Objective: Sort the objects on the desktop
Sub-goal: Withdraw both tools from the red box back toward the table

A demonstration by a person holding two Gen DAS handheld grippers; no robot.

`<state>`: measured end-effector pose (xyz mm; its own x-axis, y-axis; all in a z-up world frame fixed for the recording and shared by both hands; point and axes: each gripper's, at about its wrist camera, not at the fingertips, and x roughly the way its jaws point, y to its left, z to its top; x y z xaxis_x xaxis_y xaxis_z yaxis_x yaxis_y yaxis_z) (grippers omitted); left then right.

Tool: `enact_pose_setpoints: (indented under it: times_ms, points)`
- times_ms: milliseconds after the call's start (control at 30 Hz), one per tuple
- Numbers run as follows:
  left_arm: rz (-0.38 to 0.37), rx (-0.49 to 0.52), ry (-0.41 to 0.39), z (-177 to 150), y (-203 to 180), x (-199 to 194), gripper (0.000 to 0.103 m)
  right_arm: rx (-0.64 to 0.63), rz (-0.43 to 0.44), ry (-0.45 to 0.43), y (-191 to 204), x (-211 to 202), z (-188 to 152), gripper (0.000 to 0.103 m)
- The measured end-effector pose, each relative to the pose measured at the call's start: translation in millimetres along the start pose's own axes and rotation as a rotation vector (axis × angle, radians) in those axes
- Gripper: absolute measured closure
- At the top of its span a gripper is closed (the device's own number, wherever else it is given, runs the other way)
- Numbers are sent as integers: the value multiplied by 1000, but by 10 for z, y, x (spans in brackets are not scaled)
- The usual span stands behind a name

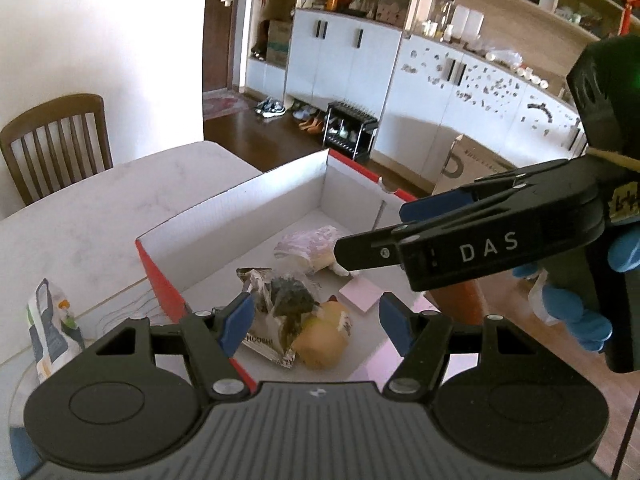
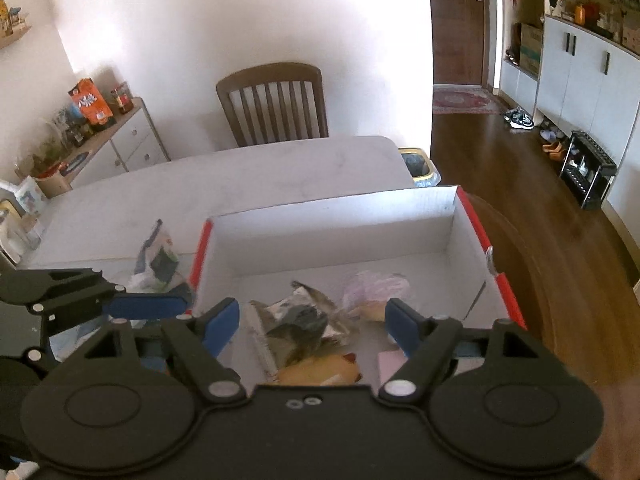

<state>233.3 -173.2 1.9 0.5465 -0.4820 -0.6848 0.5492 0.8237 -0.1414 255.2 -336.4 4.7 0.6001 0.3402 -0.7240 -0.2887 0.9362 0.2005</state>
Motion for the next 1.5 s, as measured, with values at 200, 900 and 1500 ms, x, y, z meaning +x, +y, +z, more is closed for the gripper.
enact_pose_setpoints:
  times_ms: [200,900,1500]
  points:
    - [-13,-3,-27,-137,97,-264,35,-4,-11,-49,227,-169,-105,23]
    - [29,24,-88,-786,738,-1040,28,-63,-32,-119,1244,-181,-496,13]
    - [93,-29,-45,-1646,1422,-1335,1,-60,-54,-68,1942,75,-829,12]
